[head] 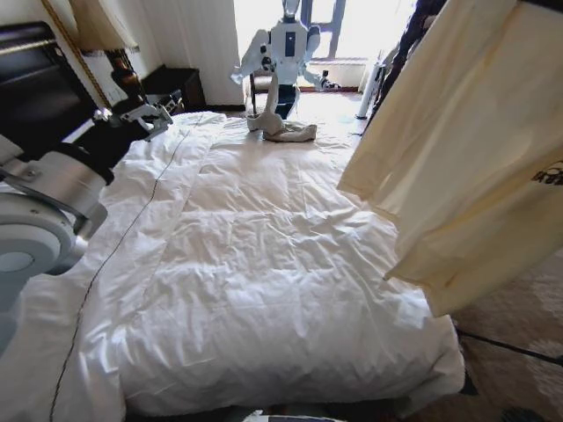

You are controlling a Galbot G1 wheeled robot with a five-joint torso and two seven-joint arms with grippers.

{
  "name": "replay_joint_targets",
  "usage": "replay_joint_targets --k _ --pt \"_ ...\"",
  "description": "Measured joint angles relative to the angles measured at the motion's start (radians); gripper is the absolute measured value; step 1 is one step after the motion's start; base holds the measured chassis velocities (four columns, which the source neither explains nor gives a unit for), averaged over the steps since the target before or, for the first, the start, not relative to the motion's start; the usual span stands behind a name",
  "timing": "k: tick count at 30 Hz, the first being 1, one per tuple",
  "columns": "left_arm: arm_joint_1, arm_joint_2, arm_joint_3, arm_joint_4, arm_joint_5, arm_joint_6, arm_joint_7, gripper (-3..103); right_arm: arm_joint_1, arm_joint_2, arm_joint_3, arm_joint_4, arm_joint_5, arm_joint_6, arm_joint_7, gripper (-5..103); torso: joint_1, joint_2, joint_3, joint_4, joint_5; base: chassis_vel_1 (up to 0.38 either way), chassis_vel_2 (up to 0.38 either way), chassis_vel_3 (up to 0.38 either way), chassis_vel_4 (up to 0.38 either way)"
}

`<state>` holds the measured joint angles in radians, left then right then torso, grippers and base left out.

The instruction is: Pick up the clothes from the bed and hang them on the clothes hanger.

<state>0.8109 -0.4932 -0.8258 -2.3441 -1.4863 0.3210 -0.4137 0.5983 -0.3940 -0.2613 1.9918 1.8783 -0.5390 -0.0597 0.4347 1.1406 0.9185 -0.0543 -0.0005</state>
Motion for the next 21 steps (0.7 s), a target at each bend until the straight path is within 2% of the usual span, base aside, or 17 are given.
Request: replay_joint_targets --k 2,8,14,17,20,21 --pt "0.001 -0.008 0.0 0.003 0.005 0.003 0.004 100 -0.003 -0.053 0.001 -0.01 0.001 -0.007 -0.027 0 0.0 0.0 0.0 0.0 0.0001 0.0 0.0 0.0 0.0" --pt "0.006 -0.036 0.015 -0.006 0.028 0.006 0.012 100 -0.002 -0.107 -0.025 -0.017 -0.002 -0.019 -0.044 0 0.0 0.0 0.0 -0.0003 0.0002 0.0 0.0 0.0 0.0" --pt "0.005 -0.058 0.032 -0.015 0.051 0.003 0.026 100 0.003 -0.085 -0.057 -0.046 -0.002 -0.019 -0.018 0 0.0 0.0 0.0 0.0001 0.0 0.0 0.0 0.0 0.0" --pt "0.004 -0.062 0.035 -0.02 0.054 0.002 0.029 100 0.002 -0.066 -0.07 -0.086 -0.01 -0.021 -0.045 0 0.0 0.0 0.0 0.0003 0.0001 0.0 0.0 0.0 0.0" --pt "0.005 -0.062 0.034 -0.023 0.055 0.002 0.032 100 -0.008 -0.052 -0.075 -0.166 -0.044 -0.032 -0.132 0 0.0 0.0 0.0 0.0002 0.0002 0.0 0.0 0.0 0.0" --pt "0.005 -0.062 0.034 -0.023 0.055 0.002 0.032 100 -0.008 -0.052 -0.075 -0.166 -0.044 -0.032 -0.132 0 0.0 0.0 0.0 0.0002 0.0002 0.0 0.0 0.0 0.0"
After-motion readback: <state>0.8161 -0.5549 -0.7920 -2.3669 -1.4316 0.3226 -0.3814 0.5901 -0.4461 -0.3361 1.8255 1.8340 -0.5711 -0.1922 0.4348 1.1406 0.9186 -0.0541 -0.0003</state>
